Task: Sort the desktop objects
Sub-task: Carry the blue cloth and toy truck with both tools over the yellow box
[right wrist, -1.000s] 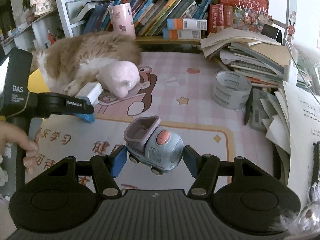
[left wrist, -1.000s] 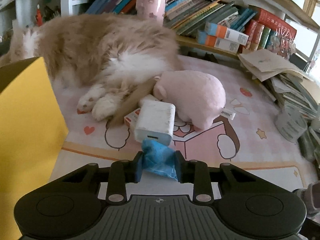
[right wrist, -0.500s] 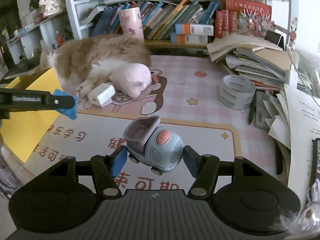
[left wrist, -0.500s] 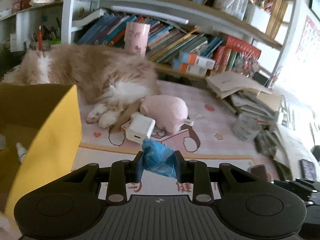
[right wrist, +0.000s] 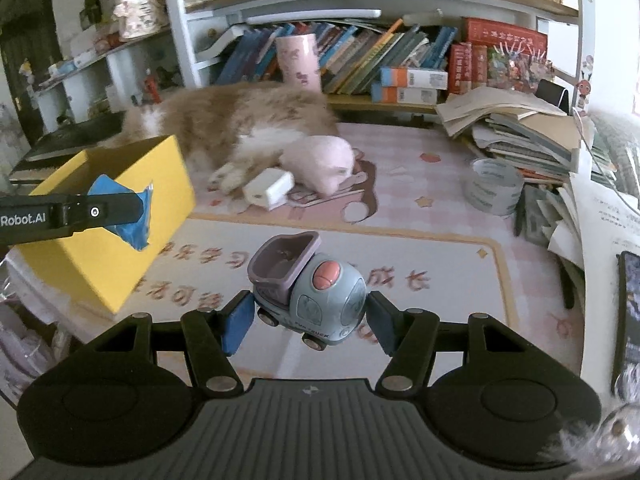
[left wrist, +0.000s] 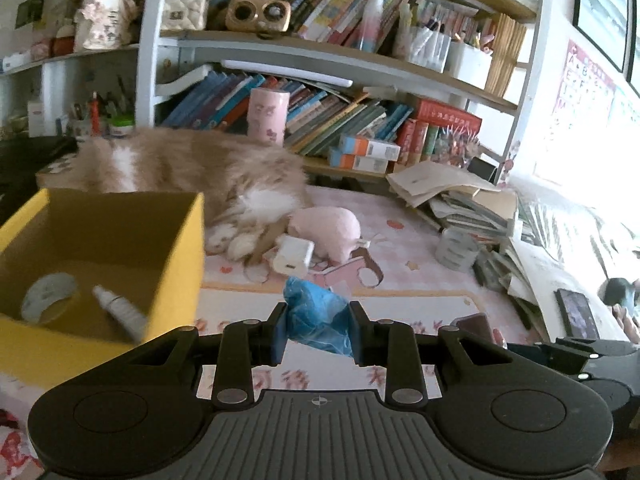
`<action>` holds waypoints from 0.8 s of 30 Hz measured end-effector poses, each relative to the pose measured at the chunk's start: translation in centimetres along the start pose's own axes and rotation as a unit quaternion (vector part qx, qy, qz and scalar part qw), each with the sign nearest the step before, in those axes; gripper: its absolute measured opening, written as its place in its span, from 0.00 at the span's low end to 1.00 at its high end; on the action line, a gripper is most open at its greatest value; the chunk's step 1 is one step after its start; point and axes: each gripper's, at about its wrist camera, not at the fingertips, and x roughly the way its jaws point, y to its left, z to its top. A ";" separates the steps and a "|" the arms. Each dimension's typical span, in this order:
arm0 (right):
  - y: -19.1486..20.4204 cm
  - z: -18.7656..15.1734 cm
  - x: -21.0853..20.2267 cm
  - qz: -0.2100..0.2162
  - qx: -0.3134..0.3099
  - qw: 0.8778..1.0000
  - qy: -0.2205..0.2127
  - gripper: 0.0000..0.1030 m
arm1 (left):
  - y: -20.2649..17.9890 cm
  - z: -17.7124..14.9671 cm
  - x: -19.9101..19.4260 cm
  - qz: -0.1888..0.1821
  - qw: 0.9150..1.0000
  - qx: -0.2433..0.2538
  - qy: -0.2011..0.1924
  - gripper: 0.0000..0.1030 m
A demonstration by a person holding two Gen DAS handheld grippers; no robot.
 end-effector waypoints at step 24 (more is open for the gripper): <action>15.6 -5.7 -4.5 0.055 -0.053 0.997 0.029 0.57 | 8.3 -8.0 -12.1 0.017 0.999 -0.022 0.040 0.28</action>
